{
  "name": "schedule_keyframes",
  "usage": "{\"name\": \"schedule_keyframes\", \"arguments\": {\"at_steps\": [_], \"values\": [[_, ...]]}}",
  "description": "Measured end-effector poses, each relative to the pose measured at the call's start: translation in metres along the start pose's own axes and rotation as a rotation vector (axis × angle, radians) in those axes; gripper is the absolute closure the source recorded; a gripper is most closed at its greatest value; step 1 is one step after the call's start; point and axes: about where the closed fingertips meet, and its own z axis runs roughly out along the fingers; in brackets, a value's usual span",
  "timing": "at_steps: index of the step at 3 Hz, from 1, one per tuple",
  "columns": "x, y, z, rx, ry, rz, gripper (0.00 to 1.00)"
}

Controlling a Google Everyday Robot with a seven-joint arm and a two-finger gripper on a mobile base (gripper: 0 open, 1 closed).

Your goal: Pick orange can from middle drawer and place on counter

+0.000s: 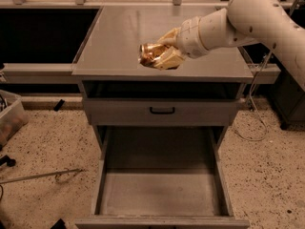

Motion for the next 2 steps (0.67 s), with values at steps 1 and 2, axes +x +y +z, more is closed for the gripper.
{"name": "schedule_keyframes", "arguments": {"at_steps": [1,2], "values": [[0.000,-0.001,0.001,0.001,0.000,-0.001,1.00],[0.007,-0.036,0.013,0.071,0.006,-0.011,1.00]]}}
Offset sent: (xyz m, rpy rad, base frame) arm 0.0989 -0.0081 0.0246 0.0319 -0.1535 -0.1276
